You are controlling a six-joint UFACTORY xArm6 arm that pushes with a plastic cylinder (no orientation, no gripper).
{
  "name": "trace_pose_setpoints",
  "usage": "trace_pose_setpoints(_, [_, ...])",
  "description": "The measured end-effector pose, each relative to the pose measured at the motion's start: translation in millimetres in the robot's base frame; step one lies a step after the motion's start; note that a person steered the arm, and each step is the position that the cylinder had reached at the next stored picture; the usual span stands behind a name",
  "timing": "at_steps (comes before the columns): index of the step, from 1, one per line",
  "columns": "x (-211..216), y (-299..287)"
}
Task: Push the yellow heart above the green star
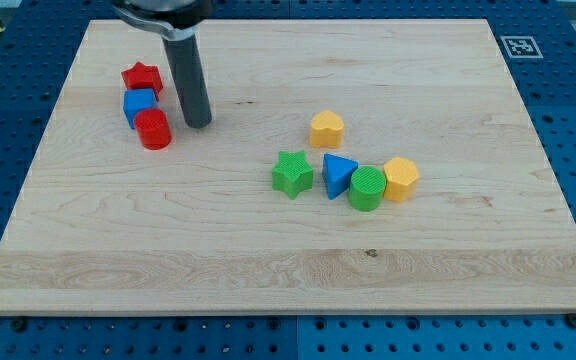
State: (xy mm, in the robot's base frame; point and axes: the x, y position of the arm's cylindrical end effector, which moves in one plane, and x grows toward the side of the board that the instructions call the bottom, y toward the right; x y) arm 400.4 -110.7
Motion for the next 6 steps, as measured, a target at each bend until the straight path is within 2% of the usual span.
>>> trace_pose_setpoints(3, [14,-48])
trace_pose_setpoints(4, [14,-24])
trace_pose_setpoints(5, [-8,10])
trace_pose_setpoints(6, [-12,69])
